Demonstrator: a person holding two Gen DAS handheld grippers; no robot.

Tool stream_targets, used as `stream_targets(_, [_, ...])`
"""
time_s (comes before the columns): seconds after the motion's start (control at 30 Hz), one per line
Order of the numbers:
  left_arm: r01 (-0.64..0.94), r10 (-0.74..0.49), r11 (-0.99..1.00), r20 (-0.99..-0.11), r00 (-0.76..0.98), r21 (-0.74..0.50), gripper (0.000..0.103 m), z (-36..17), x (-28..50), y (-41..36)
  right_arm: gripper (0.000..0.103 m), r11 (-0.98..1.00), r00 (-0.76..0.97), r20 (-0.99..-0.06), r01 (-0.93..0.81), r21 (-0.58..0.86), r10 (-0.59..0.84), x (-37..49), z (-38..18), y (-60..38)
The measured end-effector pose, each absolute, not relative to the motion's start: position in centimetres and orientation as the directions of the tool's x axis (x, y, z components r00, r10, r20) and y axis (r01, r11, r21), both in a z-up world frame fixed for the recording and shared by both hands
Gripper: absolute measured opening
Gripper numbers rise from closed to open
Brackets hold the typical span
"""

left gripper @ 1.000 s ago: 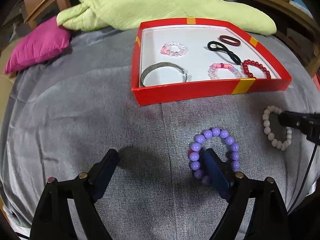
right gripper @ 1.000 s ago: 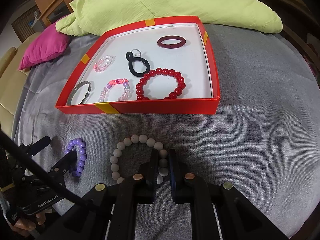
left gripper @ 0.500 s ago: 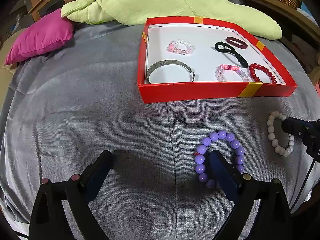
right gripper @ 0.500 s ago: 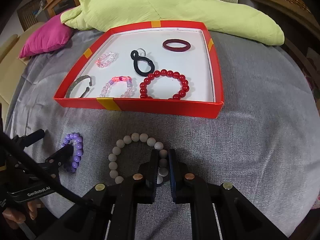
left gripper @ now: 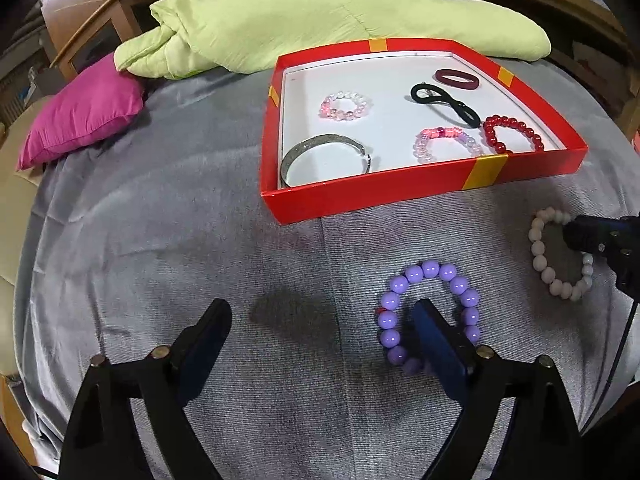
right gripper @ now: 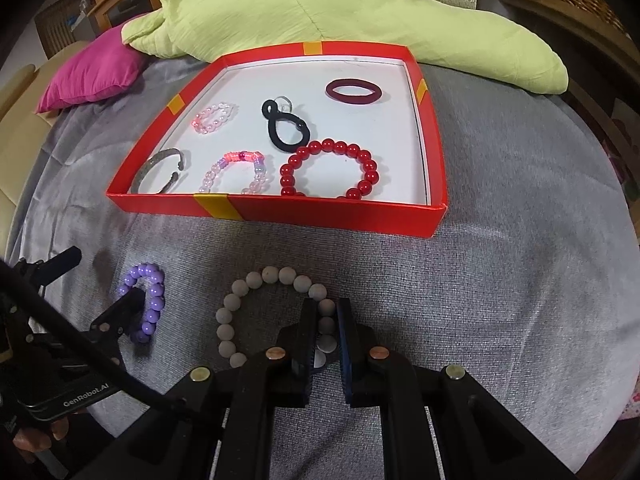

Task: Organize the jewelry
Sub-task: 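Grasp the purple bead bracelet with the left gripper while the right gripper approaches the white bead bracelet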

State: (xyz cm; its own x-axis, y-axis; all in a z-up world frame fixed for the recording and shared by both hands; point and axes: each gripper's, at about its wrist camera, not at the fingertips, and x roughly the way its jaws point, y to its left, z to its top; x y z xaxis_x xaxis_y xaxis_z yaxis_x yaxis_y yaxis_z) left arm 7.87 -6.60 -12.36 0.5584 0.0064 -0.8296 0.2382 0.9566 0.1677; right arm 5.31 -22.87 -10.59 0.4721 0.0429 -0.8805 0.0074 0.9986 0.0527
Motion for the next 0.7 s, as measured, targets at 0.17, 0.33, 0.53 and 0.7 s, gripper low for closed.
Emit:
stream_targets(0.17, [0.254, -0.039, 0.96, -0.838, 0.545, 0.12, 0.074, -12.22, 7.39, -6.75, 0.013, 0.998, 0.471, -0.881, 0.009, 0.058, 0.047, 5.32, -10.64, -22.92])
stream_targets(0.33, [0.274, -0.089, 0.959, -0.844, 0.529, 0.071, 0.057, -12.14, 7.24, -6.69, 0.013, 0.998, 0.471, -0.881, 0.01, 0.06, 0.048, 5.28, -10.65, -22.98])
stream_targets(0.53, [0.305, -0.137, 0.952, -0.844, 0.518, 0.033, 0.037, -11.85, 6.83, -7.07, 0.013, 0.998, 0.472, -0.88, 0.01, 0.059, 0.048, 5.27, -10.67, -22.95])
stream_targets(0.7, [0.292, -0.151, 0.956, -0.845, 0.513, 0.007, 0.029, -11.75, 7.39, -6.34, 0.013, 0.998, 0.471, -0.881, 0.013, 0.066, 0.053, 5.22, -10.64, -22.98])
